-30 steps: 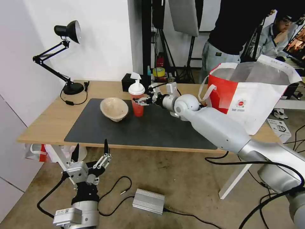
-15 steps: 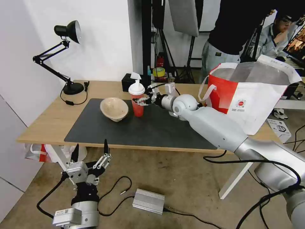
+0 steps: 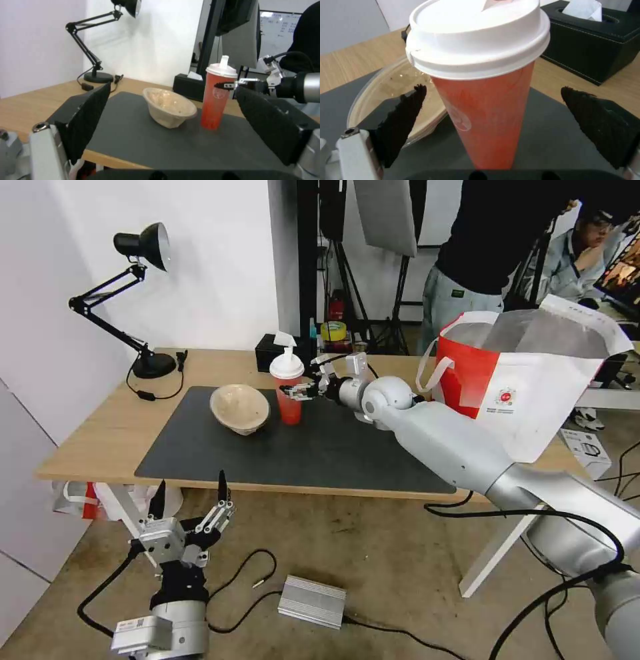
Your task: Pick up the trash from the table and place it into the takeout bag.
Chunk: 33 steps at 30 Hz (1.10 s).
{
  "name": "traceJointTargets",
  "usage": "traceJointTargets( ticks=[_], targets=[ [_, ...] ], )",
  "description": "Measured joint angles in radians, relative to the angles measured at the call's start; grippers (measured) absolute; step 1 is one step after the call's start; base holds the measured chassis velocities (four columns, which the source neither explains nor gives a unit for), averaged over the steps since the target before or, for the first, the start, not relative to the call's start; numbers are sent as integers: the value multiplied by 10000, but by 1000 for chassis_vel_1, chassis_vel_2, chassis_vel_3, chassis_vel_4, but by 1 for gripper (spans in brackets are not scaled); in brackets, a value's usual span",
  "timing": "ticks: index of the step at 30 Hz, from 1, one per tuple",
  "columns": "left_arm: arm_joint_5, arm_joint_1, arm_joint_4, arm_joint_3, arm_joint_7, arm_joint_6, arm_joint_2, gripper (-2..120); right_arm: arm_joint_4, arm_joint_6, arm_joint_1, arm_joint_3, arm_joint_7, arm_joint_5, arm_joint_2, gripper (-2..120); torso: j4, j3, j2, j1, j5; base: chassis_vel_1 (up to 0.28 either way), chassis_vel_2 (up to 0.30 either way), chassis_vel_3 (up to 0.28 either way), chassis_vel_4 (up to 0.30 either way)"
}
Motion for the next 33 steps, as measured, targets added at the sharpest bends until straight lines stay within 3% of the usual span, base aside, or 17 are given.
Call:
traceJointTargets(
  ticks=[33],
  targets=[
    [-18,0,28,-2,1,-104,79,100,-887,271,-133,214,-374,-349,549,100,0,-1,0,0,0,0,0,0,0]
  ],
)
